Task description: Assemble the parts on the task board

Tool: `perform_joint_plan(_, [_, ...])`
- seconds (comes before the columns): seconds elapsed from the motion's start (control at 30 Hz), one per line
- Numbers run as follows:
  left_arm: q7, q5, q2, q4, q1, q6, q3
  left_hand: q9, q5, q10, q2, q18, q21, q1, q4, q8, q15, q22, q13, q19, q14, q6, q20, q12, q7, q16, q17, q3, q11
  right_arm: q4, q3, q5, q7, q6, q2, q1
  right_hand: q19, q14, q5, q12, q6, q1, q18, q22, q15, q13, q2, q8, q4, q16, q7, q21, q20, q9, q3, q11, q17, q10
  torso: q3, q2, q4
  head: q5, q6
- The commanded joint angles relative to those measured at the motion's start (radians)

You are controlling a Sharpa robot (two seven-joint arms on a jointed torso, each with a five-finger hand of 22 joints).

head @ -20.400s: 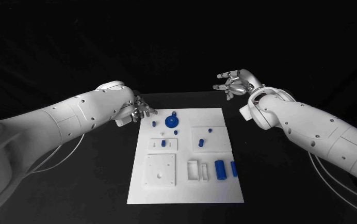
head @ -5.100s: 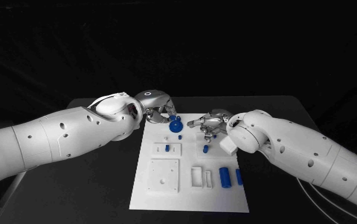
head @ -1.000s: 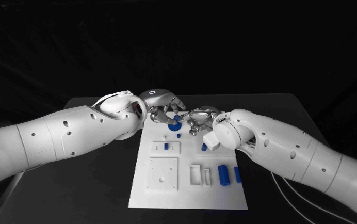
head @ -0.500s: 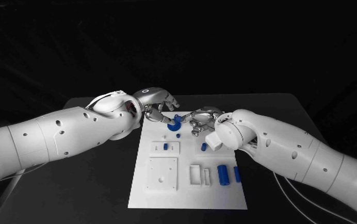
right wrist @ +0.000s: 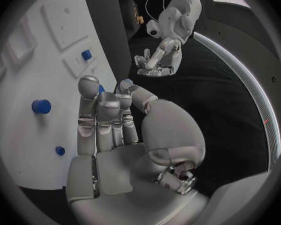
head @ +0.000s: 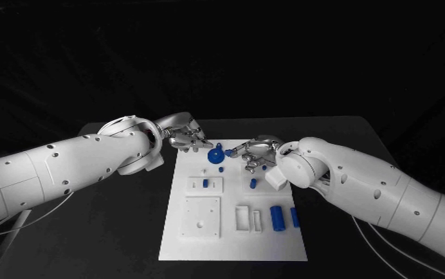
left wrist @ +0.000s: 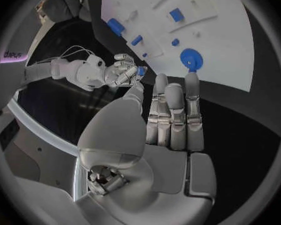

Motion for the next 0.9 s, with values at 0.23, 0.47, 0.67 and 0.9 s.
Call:
perform_joint_plan(0.23, [-0.018, 0.307, -0.005, 0.004, 0.002, 0.203, -0.008, 0.377, 0.002, -0.105, 0.036, -0.016, 0.047, -0.129, 0.071, 0.155, -0.001, 0.056, 0.120, -0.026, -0.033, -0.105, -0.002, 0.230, -0.017, 0.118, 0.042, -0.029, -0.010, 0.038, 0.000, 0.015, 0.030, 0.183, -0.036, -0.002, 0.040, -0.001, 0.003, -0.006, 0.016, -0.010, -0.014, 0.002, -0.005, 0.000, 0.006, 0.003, 0.000, -0.007, -0.003, -0.003, -0.005, 0.008, -0.008, -0.002, -0.001, -0.004, -0.0017, 0.000, -0.0001, 0.001, -0.005])
perform_joint_plan(0.47, [-0.028, 0.404, -0.009, 0.016, 0.001, 0.224, -0.023, 0.580, 0.295, -0.246, -0.033, -0.005, 0.068, -0.349, 0.112, 0.351, 0.012, 0.090, 0.187, -0.045, -0.074, -0.292, 0.010, 0.427, -0.007, 0.166, 0.025, 0.049, 0.008, 0.052, 0.000, 0.057, 0.030, 0.201, -0.055, -0.002, 0.040, -0.001, 0.001, -0.006, 0.015, -0.010, -0.014, 0.003, -0.005, 0.000, 0.008, 0.003, -0.002, -0.006, -0.003, -0.006, -0.005, 0.008, -0.010, -0.002, 0.000, -0.004, -0.0016, -0.001, -0.0020, -0.002, -0.009])
perform_joint_plan(0.67, [-0.031, 0.414, -0.011, 0.027, 0.001, 0.230, -0.031, 0.544, 0.342, -0.309, -0.067, 0.003, 0.082, -0.391, 0.113, 0.491, 0.017, 0.116, 0.159, -0.052, -0.092, -0.363, 0.017, 0.548, -0.006, 0.209, -0.004, 0.113, 0.011, 0.049, 0.000, 0.075, 0.028, 0.201, -0.057, -0.002, 0.041, -0.001, -0.001, -0.006, 0.016, -0.010, -0.014, 0.005, -0.005, 0.002, 0.010, 0.003, -0.005, -0.006, -0.003, -0.005, -0.005, 0.009, -0.013, -0.001, 0.002, -0.004, -0.0018, -0.001, -0.0004, -0.008, -0.010])
perform_joint_plan(0.9, [-0.019, 0.361, -0.010, 0.038, 0.000, 0.232, -0.034, 0.483, 0.319, -0.330, -0.075, 0.007, 0.078, -0.388, 0.112, 0.501, 0.023, 0.123, 0.130, -0.058, -0.105, -0.374, 0.023, 0.571, 0.001, 0.215, -0.028, 0.106, 0.017, 0.046, 0.000, 0.090, 0.023, 0.206, -0.056, -0.002, 0.041, -0.001, -0.001, -0.006, 0.016, -0.010, -0.014, 0.005, -0.005, 0.002, 0.010, 0.003, -0.005, -0.006, -0.003, -0.005, -0.005, 0.009, -0.013, -0.001, 0.002, -0.004, -0.0032, -0.001, 0.0002, -0.016, -0.013])
